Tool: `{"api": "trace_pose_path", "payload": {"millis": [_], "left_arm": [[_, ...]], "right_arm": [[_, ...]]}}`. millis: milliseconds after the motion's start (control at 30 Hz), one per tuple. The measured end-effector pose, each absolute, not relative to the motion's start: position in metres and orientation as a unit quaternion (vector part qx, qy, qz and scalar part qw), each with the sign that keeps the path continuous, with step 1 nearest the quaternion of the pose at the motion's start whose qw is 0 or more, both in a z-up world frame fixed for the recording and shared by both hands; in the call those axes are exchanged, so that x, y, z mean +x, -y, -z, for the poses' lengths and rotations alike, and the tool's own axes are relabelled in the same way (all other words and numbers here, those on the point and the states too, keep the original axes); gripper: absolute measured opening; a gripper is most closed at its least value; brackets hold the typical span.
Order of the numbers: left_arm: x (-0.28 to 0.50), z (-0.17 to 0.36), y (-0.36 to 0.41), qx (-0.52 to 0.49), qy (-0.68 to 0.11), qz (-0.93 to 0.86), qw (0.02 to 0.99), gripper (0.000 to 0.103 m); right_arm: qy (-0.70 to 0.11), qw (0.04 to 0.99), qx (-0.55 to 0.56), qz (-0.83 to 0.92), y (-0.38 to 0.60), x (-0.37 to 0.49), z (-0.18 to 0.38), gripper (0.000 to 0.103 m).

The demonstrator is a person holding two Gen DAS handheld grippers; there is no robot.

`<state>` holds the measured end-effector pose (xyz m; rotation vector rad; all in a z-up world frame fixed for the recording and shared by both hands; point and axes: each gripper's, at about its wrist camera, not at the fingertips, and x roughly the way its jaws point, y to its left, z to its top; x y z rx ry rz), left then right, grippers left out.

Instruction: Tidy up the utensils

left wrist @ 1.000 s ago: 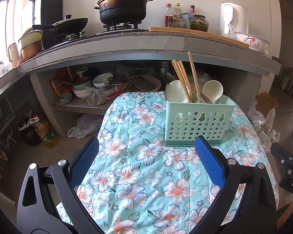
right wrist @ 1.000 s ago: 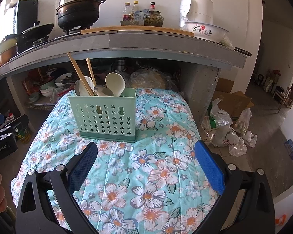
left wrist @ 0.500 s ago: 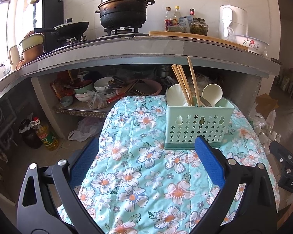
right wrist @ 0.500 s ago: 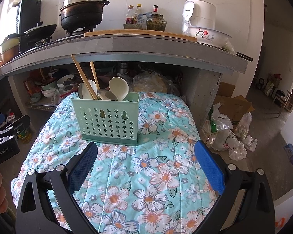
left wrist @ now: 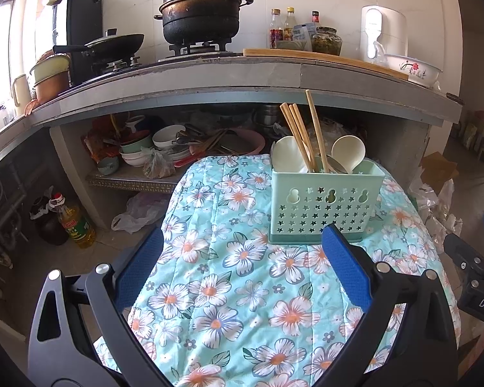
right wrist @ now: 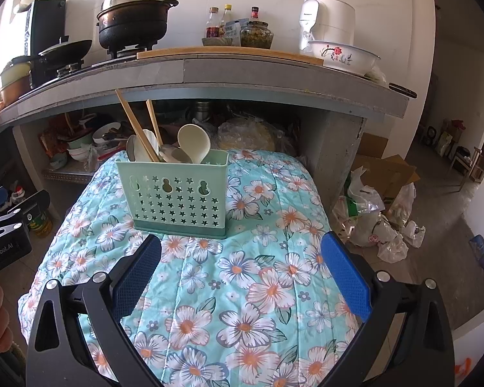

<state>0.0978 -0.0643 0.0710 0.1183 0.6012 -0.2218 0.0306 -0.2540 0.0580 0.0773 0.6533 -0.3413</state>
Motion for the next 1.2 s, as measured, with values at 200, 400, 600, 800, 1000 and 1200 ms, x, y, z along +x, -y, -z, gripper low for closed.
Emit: {"api": "trace_pose_path", "payload": {"millis": [200,400,600,800,1000,1200], "left_arm": [[0.1,-0.069,0.062,0.057,-0.299,0.107,0.946,0.095],[0.1,-0.067,0.058,0.056,-0.301,0.102,0.946,0.095],[0.103,-0.062,0.048,0.06,-0.306,0.089,0.946,0.095],[0.105,-0.052,0.028,0.062,-0.323,0.071,0.942,0.095],[0.105,-0.05,0.014,0.053,-0.329,0.062,0.941,0.095],[0.104,-0.057,0.011,0.048,-0.319,0.06,0.945,0.095]], "right_arm": [[-0.319,0.932,0.037,0.166,0.254,0.03,-0.058,0.097],[-0.319,0.932,0.038,0.166,0.254,0.03,-0.058,0.096],[-0.319,0.932,0.036,0.167,0.254,0.03,-0.059,0.096],[-0.321,0.931,0.039,0.169,0.255,0.03,-0.057,0.096],[-0.321,0.931,0.038,0.173,0.256,0.028,-0.057,0.096],[-0.321,0.93,0.04,0.177,0.259,0.025,-0.057,0.096]]}}
